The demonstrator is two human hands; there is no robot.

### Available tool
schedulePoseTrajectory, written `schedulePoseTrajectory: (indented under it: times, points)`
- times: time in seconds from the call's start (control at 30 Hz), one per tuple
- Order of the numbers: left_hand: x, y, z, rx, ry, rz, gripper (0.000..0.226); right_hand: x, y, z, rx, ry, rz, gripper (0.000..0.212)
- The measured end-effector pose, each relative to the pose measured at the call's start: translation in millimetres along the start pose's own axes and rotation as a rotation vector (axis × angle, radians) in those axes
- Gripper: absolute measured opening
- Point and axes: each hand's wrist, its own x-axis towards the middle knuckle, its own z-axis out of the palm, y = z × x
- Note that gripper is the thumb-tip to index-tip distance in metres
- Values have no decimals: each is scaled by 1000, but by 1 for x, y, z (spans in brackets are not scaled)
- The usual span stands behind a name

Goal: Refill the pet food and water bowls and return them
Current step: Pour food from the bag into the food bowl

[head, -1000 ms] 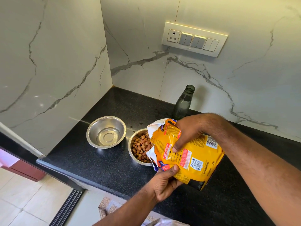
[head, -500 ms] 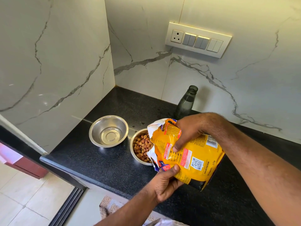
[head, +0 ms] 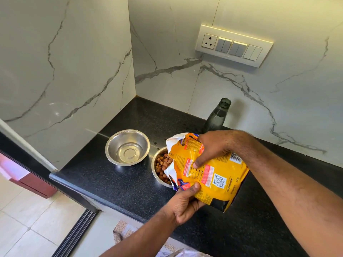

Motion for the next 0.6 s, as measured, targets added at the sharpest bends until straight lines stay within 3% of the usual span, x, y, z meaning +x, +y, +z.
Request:
schedulePoseTrajectory:
  times: [0.6]
  points:
    - [5,-10,6,17,-17,-43,94,-5,18,4,39,-6,1,80]
